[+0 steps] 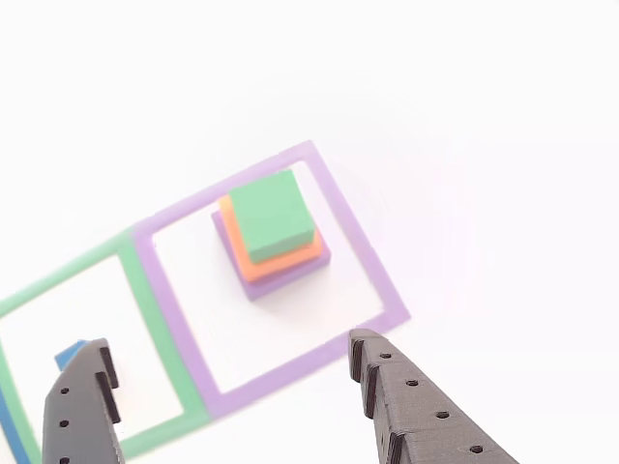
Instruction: Tower of hanoi
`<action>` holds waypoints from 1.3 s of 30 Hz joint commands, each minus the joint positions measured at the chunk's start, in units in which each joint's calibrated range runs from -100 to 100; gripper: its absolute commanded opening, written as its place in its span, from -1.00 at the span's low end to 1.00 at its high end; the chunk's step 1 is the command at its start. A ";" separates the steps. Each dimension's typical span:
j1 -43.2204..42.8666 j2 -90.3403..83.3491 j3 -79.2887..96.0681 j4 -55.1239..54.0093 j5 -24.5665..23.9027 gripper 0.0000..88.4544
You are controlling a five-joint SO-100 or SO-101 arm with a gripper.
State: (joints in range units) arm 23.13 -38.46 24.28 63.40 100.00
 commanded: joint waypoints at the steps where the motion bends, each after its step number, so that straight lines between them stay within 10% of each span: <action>1: 1.16 -5.29 16.02 -19.17 0.00 -0.29; 19: 2.00 16.02 46.64 -81.98 0.00 -0.17; 39: -0.14 37.17 37.28 -100.03 0.00 -0.19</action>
State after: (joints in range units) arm 23.78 -1.56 65.54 -34.99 100.00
